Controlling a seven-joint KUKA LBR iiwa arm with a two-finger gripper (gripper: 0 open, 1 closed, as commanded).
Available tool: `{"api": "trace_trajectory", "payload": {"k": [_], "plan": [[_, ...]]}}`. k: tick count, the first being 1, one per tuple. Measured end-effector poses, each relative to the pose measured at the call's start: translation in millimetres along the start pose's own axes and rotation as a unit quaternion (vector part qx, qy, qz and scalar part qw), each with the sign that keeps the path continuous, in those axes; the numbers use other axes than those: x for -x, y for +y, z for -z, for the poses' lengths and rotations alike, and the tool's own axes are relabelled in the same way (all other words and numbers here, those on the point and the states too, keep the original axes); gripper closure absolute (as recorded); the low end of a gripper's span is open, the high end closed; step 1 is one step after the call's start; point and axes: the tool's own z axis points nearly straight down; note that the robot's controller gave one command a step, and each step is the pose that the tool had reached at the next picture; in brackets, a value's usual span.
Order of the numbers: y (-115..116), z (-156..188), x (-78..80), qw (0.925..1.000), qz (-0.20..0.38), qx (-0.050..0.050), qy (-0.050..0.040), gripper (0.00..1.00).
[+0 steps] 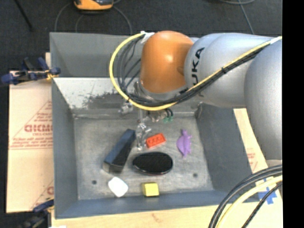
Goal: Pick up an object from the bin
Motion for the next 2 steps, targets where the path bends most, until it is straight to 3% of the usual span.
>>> {"api": "trace_trajectory", "payload": {"k": [1,2], "plan": [[5.6,-4.7,1.2,0.9963,0.086,-0.001,-0.0012,0.0],[8.4,-76.2,9.7,0.9678,0.252,-0.002,-0.0039,0.0]]}}
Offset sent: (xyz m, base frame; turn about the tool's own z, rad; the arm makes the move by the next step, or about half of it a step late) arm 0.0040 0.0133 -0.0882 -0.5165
